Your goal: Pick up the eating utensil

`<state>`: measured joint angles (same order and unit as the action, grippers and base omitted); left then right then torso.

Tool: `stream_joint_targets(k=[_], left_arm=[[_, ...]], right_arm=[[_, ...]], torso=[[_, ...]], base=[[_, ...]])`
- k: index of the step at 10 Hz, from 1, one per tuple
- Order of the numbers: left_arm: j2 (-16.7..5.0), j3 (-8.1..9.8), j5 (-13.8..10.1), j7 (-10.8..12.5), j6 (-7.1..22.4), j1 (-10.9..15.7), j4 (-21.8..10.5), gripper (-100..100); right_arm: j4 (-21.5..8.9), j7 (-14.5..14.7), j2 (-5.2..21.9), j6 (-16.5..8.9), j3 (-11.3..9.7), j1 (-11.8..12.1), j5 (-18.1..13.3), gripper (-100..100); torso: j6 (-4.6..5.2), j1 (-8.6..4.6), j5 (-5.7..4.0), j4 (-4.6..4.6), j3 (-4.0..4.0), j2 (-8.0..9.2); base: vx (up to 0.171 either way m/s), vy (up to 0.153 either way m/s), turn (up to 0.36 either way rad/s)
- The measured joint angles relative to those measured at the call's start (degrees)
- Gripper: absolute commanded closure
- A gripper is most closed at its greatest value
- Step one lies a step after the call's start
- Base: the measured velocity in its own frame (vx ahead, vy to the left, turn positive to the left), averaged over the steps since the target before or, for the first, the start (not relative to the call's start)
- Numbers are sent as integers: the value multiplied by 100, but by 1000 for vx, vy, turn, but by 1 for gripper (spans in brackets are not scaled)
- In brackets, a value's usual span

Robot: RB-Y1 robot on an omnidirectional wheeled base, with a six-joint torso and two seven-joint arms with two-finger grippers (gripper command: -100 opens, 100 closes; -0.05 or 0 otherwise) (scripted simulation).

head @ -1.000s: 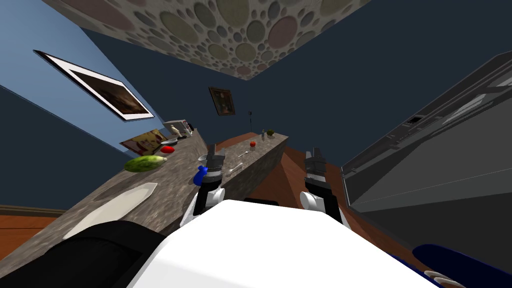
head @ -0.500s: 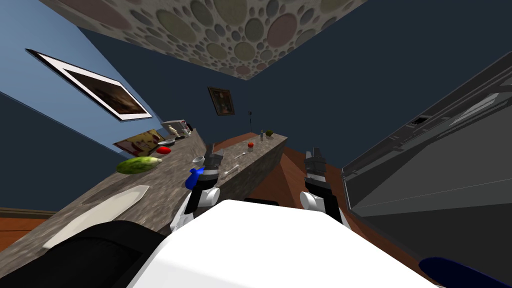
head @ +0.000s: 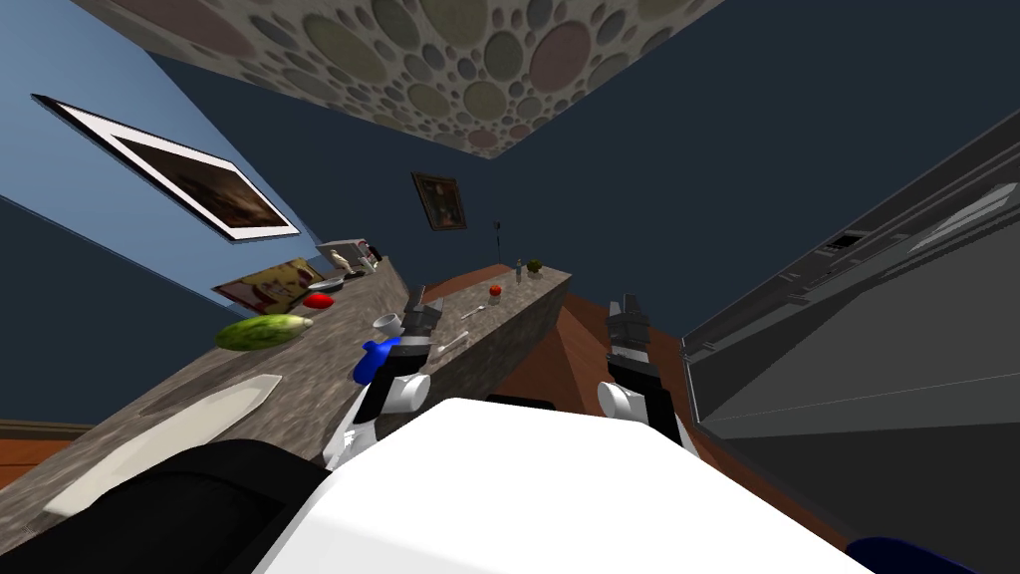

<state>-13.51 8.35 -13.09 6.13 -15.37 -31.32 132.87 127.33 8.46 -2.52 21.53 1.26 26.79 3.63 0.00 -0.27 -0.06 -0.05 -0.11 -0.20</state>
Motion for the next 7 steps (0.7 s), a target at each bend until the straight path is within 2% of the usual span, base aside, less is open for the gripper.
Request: stream_joint_targets(k=[7], left_arm=[[-369,380,-627,346,978,-84,116,-100]], right_arm=[[0,0,0,0,0,0,0,0]], torso=[[0,9,2,0,0,1]], base=[[50,-57,0]])
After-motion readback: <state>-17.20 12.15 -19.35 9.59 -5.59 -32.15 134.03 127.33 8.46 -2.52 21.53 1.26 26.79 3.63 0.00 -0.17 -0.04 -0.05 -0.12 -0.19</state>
